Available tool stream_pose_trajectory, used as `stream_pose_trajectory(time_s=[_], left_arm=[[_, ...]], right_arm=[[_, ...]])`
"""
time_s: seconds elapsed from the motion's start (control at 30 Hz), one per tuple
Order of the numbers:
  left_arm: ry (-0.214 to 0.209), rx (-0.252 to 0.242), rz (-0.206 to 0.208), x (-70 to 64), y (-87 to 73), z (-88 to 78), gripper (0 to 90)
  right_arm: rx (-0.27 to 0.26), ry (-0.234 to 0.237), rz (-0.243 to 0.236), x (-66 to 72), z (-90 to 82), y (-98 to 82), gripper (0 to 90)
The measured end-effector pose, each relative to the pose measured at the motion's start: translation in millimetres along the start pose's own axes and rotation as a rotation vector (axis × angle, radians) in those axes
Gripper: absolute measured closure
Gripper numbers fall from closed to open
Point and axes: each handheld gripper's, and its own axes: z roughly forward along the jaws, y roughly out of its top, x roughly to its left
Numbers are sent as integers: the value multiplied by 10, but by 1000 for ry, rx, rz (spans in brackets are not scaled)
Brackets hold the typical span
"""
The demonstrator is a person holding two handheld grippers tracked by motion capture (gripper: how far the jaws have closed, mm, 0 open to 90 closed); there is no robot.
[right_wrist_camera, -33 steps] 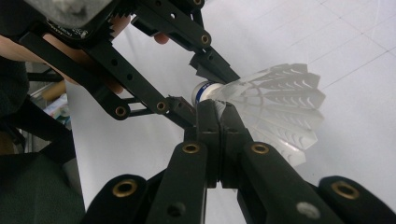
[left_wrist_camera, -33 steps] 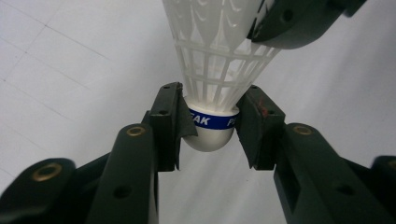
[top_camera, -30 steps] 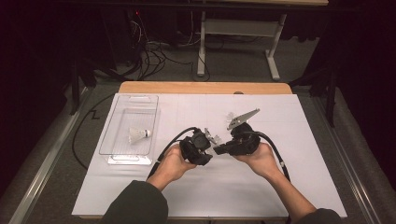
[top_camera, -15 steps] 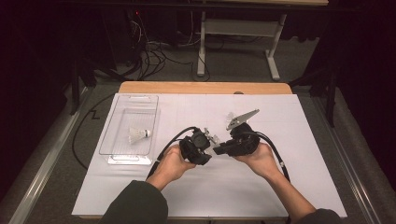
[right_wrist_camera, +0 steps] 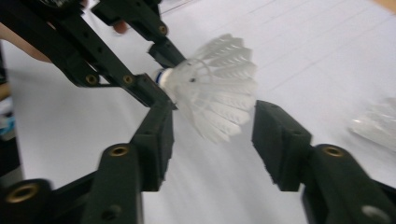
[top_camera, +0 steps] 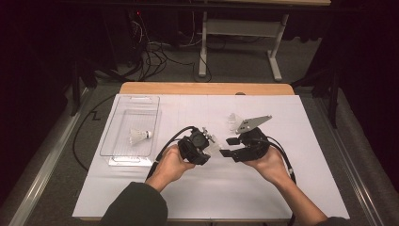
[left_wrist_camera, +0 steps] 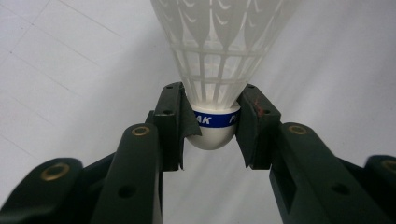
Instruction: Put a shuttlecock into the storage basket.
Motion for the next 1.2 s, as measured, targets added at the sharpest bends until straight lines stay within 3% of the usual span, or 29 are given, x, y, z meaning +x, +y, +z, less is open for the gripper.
stream_pose_trajectory(time_s=[0.17,0.23,0.27,0.37,0.5,0.77,1.03,1.2], left_arm=[[-6,-1,-14,10,-4,-11,651],[-7,0,-18,13,-5,-13,650],[-12,-1,-25,19,-7,-20,651],[-15,-2,-38,33,-13,-36,650],[-19,5,-51,55,-22,-54,651],[-29,4,-98,107,-36,-77,651],[-20,9,-141,184,-64,-108,650],[-11,4,-173,240,-88,-137,650]], right_arm=[[-63,-92,-18,21,-117,-152,447],[-78,-101,-11,22,-143,-185,443],[-119,-116,-3,18,-194,-266,434],[-160,-137,4,30,-255,-373,423],[-224,-198,19,55,-327,-553,388],[-345,-229,64,91,-469,-927,336],[-474,-277,75,167,-580,-1312,280],[-511,-291,86,221,-615,-1494,271]])
